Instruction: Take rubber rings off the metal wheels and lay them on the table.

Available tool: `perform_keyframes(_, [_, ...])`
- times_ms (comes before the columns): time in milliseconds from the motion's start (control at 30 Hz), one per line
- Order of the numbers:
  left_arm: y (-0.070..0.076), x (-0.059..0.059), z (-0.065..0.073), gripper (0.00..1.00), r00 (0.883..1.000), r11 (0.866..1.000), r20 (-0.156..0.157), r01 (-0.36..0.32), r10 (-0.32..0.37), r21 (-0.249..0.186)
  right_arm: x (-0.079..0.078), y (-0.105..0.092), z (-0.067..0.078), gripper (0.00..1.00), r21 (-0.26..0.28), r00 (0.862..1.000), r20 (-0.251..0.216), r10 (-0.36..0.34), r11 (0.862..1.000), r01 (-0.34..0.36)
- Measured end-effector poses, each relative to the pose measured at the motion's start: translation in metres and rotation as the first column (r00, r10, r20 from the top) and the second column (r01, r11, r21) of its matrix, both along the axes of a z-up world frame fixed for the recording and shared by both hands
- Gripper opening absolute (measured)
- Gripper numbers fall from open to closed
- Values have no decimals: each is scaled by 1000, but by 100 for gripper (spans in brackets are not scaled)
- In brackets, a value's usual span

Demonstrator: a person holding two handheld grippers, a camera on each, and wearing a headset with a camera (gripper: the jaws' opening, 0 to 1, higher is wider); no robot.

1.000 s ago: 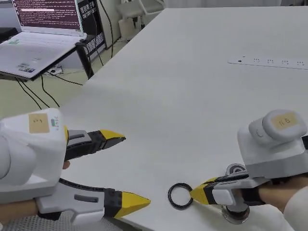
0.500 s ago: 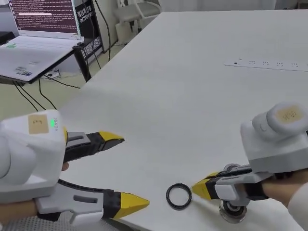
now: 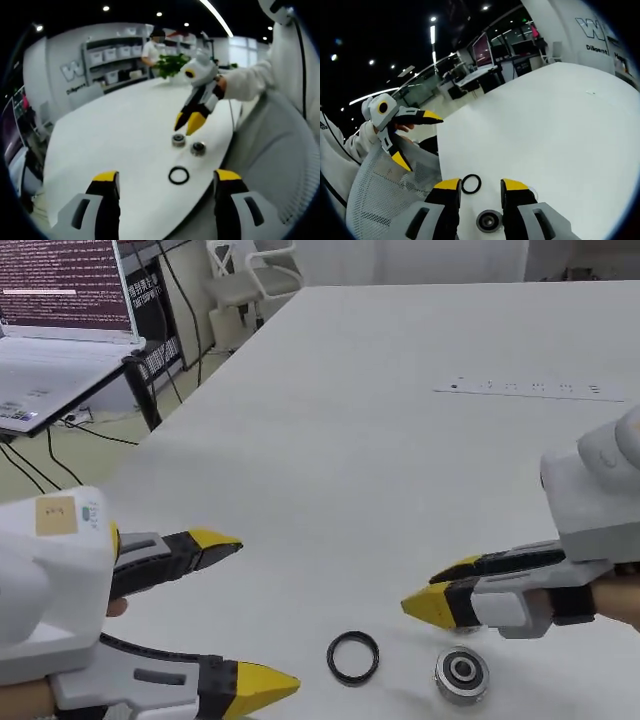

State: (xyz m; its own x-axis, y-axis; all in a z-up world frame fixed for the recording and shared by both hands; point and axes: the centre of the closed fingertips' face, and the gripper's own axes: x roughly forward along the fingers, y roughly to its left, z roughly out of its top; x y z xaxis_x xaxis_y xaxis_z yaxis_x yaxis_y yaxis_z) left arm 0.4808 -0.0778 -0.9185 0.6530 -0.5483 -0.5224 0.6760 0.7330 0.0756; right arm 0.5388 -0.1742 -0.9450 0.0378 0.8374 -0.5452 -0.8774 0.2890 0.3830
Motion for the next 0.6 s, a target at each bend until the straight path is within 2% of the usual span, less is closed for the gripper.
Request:
perform_keyframes(133, [-2, 0, 3, 80, 1000, 1000, 5, 2, -2, -23, -3, -6, 20, 41, 36, 999, 44, 7, 999, -9])
perform_keyframes(300, [-6, -1, 6, 84, 1000, 999, 3, 14, -14, -47, -3, -21, 40, 49, 44, 993, 115, -12, 999, 7])
perform_keyframes(467, [-10, -2, 10, 88, 1000, 997, 14, 26, -25, -69, -6, -41, 54, 54, 52, 989, 136, -53, 998, 46])
perform_keyframes(600, [-13, -3, 13, 90, 999, 996, 24, 33, -31, -88, -9, -59, 60, 65, 65, 982, 156, -105, 993, 96])
